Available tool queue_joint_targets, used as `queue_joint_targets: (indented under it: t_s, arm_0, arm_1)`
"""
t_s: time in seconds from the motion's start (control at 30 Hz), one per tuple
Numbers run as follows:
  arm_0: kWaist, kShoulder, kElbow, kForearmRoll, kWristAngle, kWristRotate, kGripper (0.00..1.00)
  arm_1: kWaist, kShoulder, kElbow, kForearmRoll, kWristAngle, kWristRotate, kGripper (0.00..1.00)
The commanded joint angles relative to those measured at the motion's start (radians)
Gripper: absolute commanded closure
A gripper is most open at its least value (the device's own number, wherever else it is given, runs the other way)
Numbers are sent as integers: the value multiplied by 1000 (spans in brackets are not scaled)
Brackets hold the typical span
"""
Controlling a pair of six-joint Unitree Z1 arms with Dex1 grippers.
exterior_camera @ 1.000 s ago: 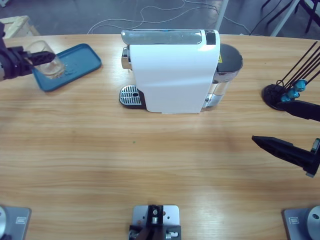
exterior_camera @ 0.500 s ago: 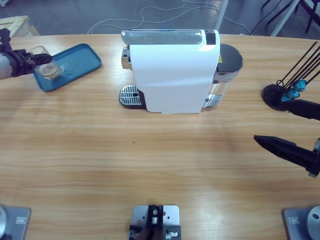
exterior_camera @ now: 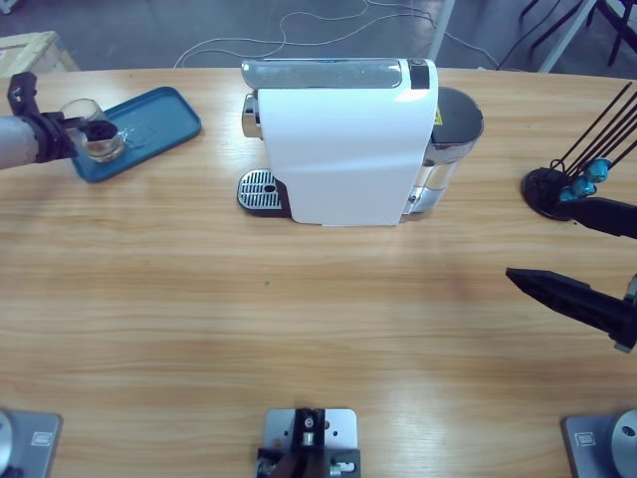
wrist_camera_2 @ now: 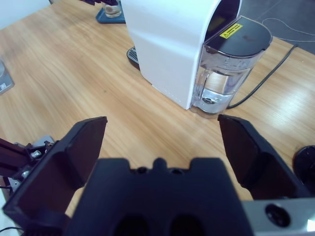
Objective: Pour coffee
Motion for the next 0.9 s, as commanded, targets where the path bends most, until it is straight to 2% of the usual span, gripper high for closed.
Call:
queue_joint_targets:
  t_s: [0.03, 0.17, 0.3, 0.37, 0.47, 0.6, 0.7, 0.77, 0.9]
  arm_0:
    - [18, -100, 55, 79, 41, 5, 13]
    - [18, -337, 48, 245, 78, 12, 13]
    - [1, -683, -69, 603, 78, 19, 13]
    - [-64, -829, -178, 803, 71, 17, 13]
    - [-214, -939, -239, 964, 4, 13, 9]
    - [-401, -1039, -104, 1009, -117, 11, 9]
    - [-528, -1032, 13, 1000, -147, 13, 23]
    - [-556, -981, 50, 968, -148, 16, 27]
    - [-582, -878, 26, 921, -128, 60, 18]
  arm_1:
    - [6, -33, 28, 15, -22, 7, 0]
    - [6, -39, 29, 15, -22, 7, 0]
    - [6, -51, 33, 13, -22, 7, 0]
    - [6, -53, 34, 11, -21, 7, 0]
    - [6, -48, 34, 8, -13, 8, 0]
    - [6, -16, 29, 6, 19, 9, 0]
    - [6, 11, 24, 6, 44, 8, 0]
    - [6, 35, 19, 3, 62, 1, 0]
    - [6, 89, -2, 1, 76, -12, 0]
